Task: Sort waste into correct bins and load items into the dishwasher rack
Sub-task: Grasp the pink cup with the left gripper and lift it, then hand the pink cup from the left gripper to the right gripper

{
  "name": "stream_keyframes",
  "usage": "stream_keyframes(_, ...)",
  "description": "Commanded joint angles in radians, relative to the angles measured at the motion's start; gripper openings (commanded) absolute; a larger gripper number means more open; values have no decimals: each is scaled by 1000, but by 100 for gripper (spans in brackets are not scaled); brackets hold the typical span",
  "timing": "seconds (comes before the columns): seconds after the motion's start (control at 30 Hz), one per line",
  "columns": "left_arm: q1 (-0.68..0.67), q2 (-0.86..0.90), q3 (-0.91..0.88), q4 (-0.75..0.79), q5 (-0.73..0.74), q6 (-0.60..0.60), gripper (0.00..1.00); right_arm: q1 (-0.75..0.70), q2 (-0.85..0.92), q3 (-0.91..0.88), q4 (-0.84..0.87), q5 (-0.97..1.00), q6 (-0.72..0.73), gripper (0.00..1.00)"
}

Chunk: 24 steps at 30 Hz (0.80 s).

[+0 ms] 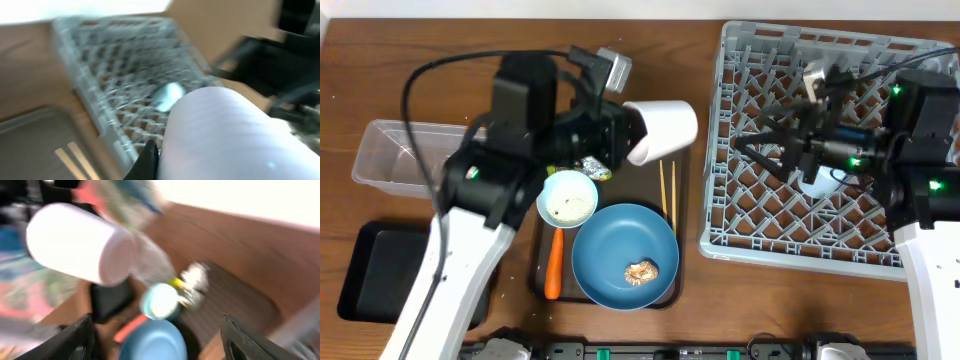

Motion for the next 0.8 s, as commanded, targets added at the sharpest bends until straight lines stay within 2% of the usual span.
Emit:
stream_keyframes(0.0, 1, -53, 14, -2, 171, -12, 6, 40, -2, 2, 75, -324, -40, 74)
stream_keyframes(0.27, 1, -66, 14, 3, 286, -12, 6, 208, -2, 2, 273, -350, -43, 73)
stream_keyframes(0.4, 1, -67, 14, 13, 341, -12, 6, 264, -2, 2, 323, -296, -43, 74)
stream_keyframes(0.63, 0, -67, 14, 21, 342, -12, 6, 344, -2, 2, 365, -278, -43, 74)
stream_keyframes(0.77, 0, -67, 14, 21, 342, -12, 6, 369, -2, 2, 368, -230, -43, 65)
